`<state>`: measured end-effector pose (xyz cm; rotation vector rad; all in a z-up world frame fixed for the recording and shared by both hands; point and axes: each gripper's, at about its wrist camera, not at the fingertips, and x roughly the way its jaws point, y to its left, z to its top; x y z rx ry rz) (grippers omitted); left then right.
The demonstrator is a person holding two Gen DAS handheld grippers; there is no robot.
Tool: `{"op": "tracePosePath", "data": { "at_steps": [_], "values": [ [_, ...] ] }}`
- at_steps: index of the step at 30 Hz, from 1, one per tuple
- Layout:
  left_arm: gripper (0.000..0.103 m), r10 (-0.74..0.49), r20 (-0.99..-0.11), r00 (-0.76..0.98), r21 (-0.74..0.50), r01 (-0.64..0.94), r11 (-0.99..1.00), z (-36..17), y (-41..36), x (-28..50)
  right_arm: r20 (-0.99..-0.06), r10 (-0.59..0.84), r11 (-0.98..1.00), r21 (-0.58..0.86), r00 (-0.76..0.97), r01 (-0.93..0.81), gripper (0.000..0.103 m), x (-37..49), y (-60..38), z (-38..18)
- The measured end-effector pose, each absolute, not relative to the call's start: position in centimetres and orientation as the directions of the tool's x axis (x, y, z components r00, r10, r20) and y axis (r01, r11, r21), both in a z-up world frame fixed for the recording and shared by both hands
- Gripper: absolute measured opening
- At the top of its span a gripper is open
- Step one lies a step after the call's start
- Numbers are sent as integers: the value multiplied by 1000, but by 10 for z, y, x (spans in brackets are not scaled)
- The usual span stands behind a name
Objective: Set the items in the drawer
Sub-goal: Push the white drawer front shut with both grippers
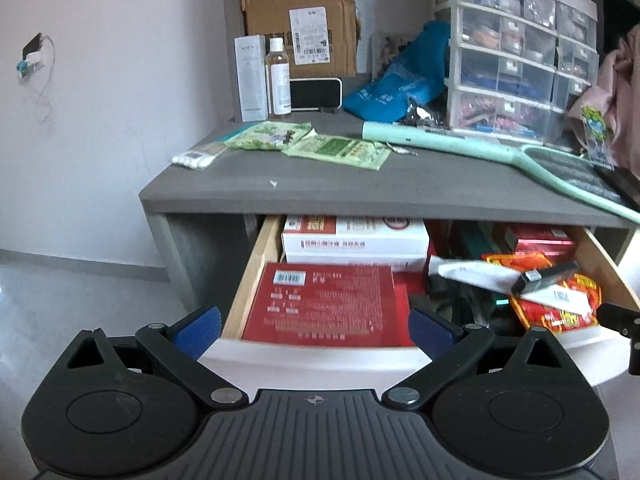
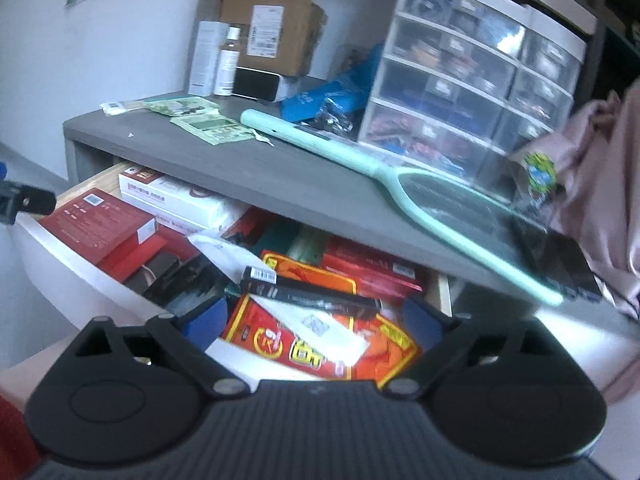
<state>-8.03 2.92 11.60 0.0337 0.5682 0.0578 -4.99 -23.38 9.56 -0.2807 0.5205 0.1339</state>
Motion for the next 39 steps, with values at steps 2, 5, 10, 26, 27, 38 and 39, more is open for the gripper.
{"op": "tracePosePath", "data": {
  "at_steps": [2,5,10,26,27,38,39],
  "values": [
    [101,67,-546,835,49,-48,998,111,30,-83,-509,49,961,-210,859,-179,98,-56,-236,92],
    [101,72,-561,825,50,-53,997,103,31,-87,-522,42,969,-186,852,-162,103,-61,-238,85],
    [101,80,-585,807,52,-61,997,90,33,-93,-547,32,979,-150,836,-135,103,-67,-240,72],
    [101,94,-630,771,72,-63,995,67,30,-80,-608,2,999,-28,794,-24,103,-63,-245,42],
    [101,94,-630,771,73,-61,995,66,29,-78,-610,0,1000,-23,793,-18,103,-63,-245,40],
    [101,110,-626,772,96,-64,993,61,26,-64,-616,-9,1000,-9,788,5,103,-55,-245,31],
    [101,112,-626,772,97,-66,993,61,26,-62,-617,-11,1000,-8,787,7,103,-54,-244,31]
  ]
}}
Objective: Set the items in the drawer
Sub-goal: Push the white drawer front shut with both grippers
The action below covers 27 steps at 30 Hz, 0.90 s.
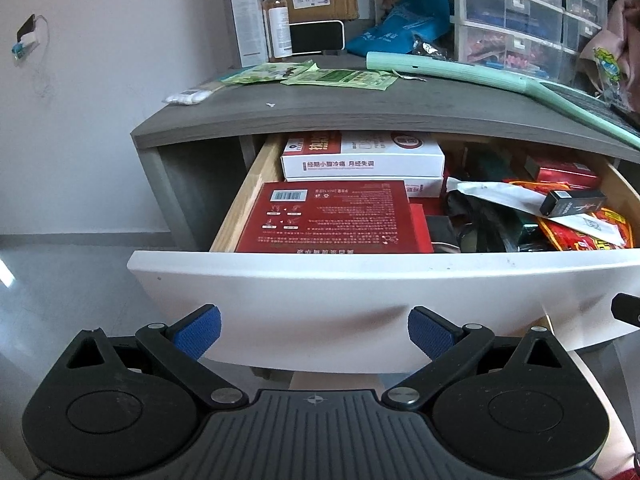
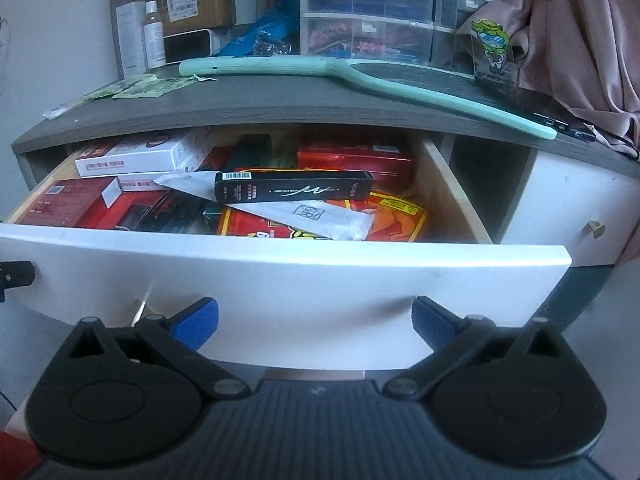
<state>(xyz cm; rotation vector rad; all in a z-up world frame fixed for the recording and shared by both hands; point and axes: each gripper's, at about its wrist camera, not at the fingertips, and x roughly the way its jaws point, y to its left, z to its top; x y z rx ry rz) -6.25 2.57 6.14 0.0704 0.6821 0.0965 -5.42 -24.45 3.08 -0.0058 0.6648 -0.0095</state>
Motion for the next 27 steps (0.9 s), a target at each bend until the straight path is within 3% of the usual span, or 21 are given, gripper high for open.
{"op": "tracePosePath", "data": {
  "at_steps": [27],
  "values": [
    [102,109,-630,769,107,-54,993,54,20,-46,-638,-27,999,13,770,46,103,-34,-247,23]
  ]
}}
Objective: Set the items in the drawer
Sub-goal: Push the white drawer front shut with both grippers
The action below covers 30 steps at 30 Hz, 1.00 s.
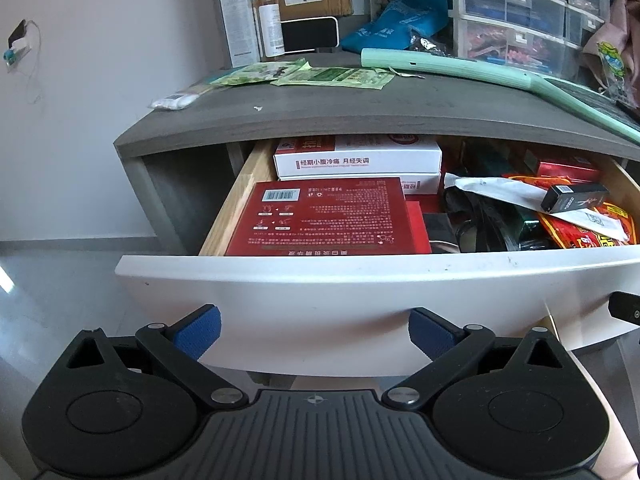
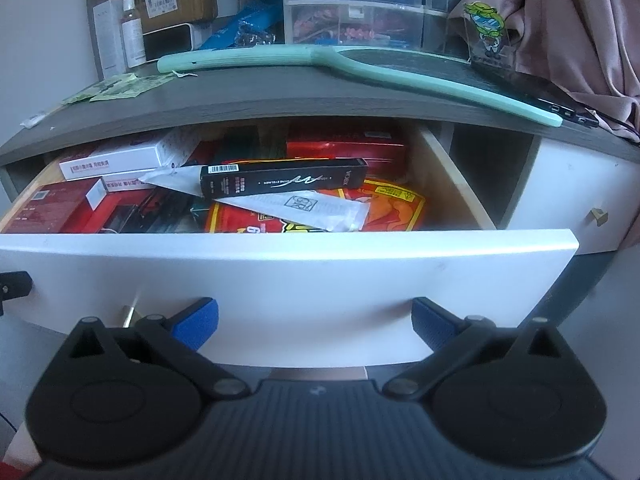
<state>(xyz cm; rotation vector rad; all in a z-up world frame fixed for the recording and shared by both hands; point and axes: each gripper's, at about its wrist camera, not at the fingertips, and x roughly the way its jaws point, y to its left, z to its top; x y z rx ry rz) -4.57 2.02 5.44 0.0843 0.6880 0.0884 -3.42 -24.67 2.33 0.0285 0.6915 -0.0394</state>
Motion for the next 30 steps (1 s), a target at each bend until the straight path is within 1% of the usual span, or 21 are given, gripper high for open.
{"op": "tracePosePath", "data": {
  "at_steps": [30],
  "values": [
    [102,127,-620,774,103,-80,991,56,19,-37,-638,-30,999,9,769,46,103,-15,-242,20]
  ]
}}
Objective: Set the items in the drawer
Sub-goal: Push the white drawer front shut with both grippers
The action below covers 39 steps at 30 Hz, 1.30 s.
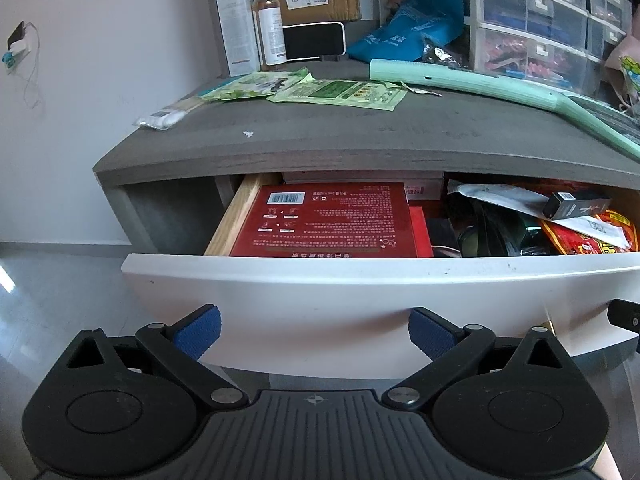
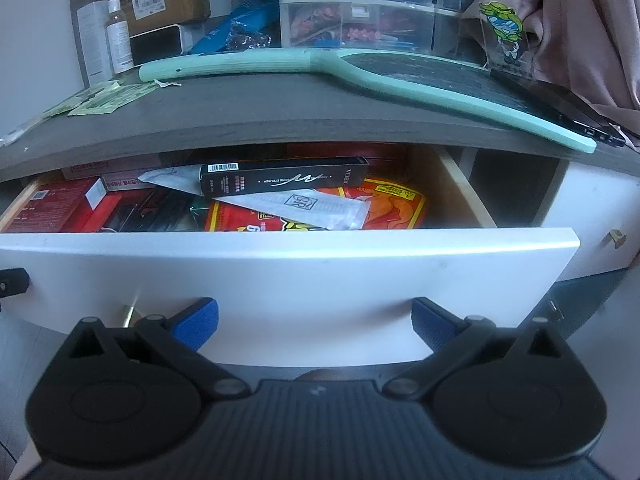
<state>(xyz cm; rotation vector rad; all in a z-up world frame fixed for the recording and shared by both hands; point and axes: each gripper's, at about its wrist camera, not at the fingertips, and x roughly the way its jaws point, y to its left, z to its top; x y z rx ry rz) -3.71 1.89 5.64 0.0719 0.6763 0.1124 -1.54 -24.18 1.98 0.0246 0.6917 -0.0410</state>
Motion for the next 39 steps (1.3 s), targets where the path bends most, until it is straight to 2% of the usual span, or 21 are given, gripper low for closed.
{"op": "tracePosePath", "data": {
  "at_steps": [39],
  "values": [
    [102,152,-610,777,87,-126,988,61,24,-1,-640,-40,999,-9,767,45,103,-6,-240,18]
  ]
}}
